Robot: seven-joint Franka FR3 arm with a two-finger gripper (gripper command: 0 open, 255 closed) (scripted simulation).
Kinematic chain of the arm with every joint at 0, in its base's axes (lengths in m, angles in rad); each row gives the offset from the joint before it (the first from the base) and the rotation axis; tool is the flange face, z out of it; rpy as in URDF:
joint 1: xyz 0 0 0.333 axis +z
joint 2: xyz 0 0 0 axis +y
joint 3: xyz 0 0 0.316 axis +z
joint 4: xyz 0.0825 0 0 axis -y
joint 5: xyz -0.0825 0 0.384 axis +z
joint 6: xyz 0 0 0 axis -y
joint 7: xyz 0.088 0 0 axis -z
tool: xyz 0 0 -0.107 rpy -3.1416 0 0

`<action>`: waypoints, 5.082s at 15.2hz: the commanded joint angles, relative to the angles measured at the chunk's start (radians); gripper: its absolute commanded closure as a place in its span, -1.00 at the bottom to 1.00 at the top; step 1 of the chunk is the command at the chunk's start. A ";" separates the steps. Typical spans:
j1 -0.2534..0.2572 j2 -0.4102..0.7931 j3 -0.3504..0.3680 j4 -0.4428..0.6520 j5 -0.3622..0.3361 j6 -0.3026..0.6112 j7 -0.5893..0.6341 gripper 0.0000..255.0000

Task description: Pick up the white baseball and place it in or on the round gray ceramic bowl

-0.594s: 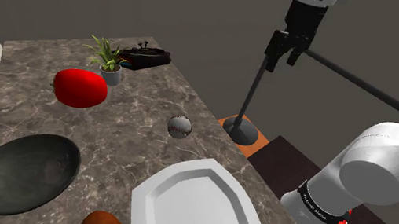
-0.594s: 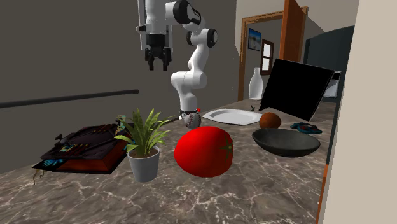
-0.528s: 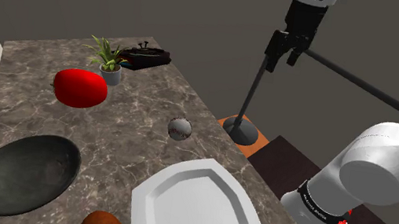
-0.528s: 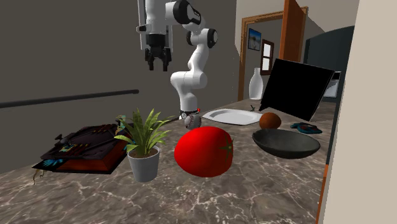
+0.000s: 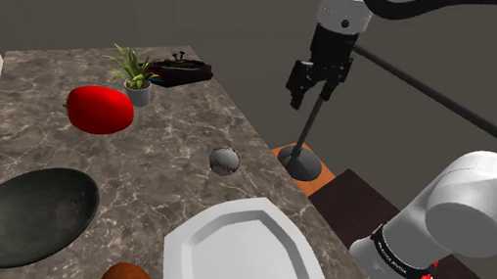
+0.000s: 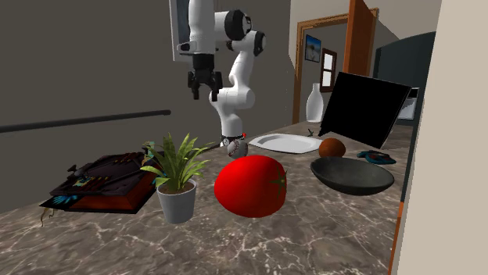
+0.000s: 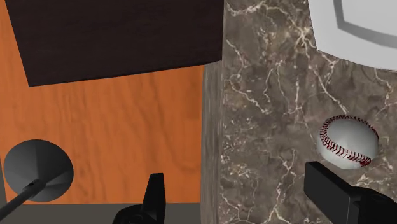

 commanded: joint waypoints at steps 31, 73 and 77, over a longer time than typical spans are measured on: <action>0.045 0.544 0.300 0.093 0.006 0.459 0.387 -1.00; 0.108 0.690 0.404 0.572 -0.081 0.114 0.619 1.00; 0.171 0.847 0.439 0.740 -0.176 0.075 0.740 1.00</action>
